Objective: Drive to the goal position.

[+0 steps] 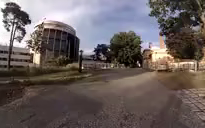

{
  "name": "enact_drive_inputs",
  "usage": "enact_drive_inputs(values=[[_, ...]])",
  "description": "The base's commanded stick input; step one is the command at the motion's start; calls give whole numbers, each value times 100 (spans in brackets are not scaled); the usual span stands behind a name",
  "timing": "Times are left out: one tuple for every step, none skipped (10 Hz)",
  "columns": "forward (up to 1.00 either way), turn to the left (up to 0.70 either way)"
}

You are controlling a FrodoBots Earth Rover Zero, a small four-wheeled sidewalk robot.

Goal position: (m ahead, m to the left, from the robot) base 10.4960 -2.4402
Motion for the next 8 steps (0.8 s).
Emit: enact_drive_inputs(values=[[45, -27], [45, -27], [45, -27], [45, -27], [45, -27], [45, -27], [45, -27], [45, -27]])
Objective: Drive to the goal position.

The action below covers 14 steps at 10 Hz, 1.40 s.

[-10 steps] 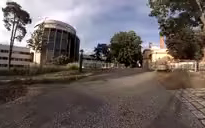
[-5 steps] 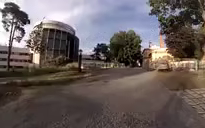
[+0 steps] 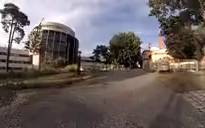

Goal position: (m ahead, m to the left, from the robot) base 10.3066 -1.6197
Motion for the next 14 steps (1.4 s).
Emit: enact_drive_inputs(values=[[45, -27], [45, -27], [45, -27], [45, -17], [45, 0], [45, 0], [45, 0], [45, 0], [45, 0], [45, 0], [45, 0], [45, 0], [45, 0], [45, 0]])
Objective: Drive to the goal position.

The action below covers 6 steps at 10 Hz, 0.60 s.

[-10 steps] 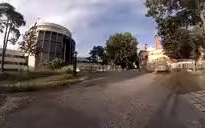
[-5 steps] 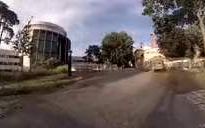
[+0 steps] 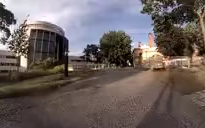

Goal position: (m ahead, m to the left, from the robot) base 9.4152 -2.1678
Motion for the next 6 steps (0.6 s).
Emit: enact_drive_inputs(values=[[45, 0], [45, 0], [45, 0], [45, 0], [45, 0], [45, 0]])
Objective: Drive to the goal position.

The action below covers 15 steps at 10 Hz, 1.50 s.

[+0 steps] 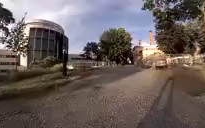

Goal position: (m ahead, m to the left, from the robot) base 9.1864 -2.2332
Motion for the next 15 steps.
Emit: enact_drive_inputs(values=[[45, 0], [45, 0], [45, 0], [45, 0], [45, 0], [45, 0], [45, 0], [45, 0], [45, -23], [45, -27], [45, -27], [45, -27], [45, -27], [45, -27], [45, -27]])
